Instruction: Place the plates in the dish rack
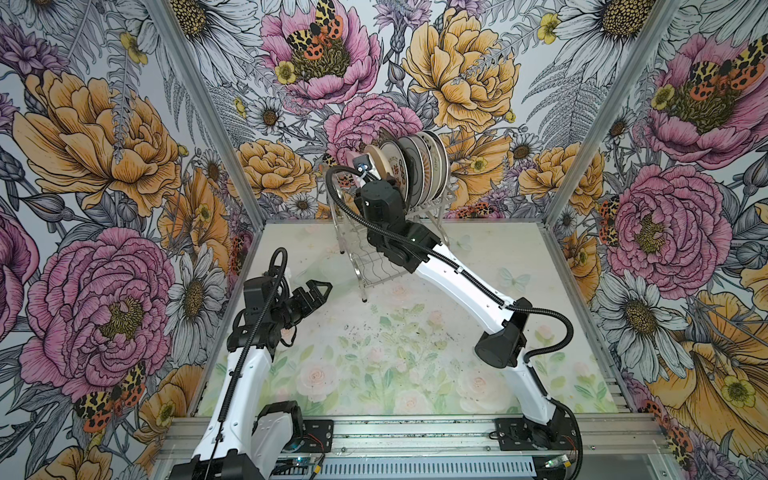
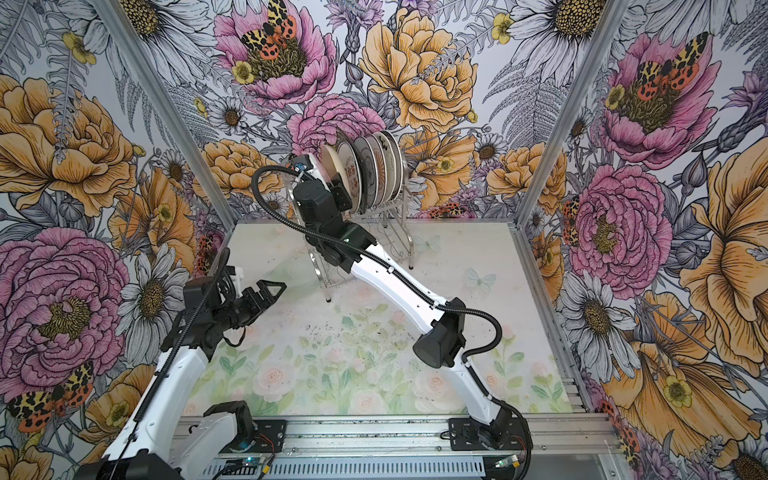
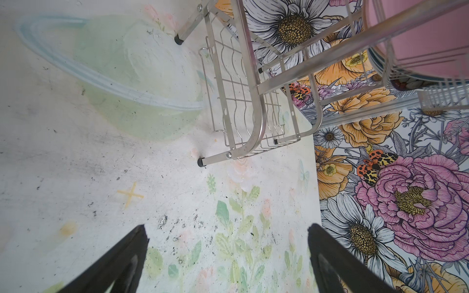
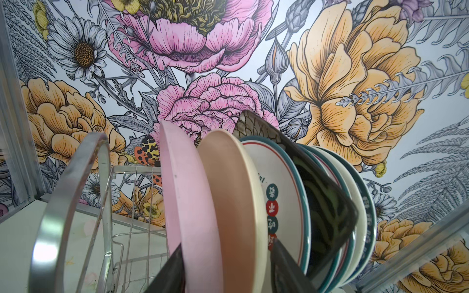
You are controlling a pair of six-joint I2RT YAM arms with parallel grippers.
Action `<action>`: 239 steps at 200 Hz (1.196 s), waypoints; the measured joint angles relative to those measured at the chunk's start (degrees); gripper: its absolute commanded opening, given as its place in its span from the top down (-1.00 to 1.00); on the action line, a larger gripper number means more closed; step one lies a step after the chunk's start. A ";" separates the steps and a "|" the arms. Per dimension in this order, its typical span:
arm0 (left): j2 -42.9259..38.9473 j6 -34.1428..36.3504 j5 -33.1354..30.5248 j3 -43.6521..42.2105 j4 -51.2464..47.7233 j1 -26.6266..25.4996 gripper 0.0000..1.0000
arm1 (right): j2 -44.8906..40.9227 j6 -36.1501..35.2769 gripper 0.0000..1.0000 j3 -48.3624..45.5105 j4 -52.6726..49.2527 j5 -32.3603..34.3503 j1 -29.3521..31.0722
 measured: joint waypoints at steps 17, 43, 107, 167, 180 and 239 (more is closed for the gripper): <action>-0.02 0.00 0.00 0.00 0.00 -0.02 -0.97 | -1.84 1.14 -0.07 -0.83 -0.61 -1.70 0.02; -0.04 0.00 0.00 0.00 -0.02 -0.17 -0.97 | -4.70 3.04 -0.08 -3.28 -1.33 -4.61 0.00; -0.04 -0.02 -0.02 0.00 -0.02 -1.90 -0.97 | -7.19 5.77 -0.09 -7.80 -3.23 -9.70 0.00; -0.02 -0.02 -0.02 0.00 -0.02 -2.01 -0.97 | -10.99 6.03 -0.14 -11.50 -3.93 -15.82 0.00; -0.02 -0.02 -0.02 0.00 0.00 -2.01 -0.97 | -11.61 5.42 -0.14 -12.35 -3.89 -17.07 0.00; -0.02 -0.02 0.00 0.00 0.00 -2.01 -0.97 | -10.93 2.97 -0.12 -13.66 -4.02 -24.11 -1.66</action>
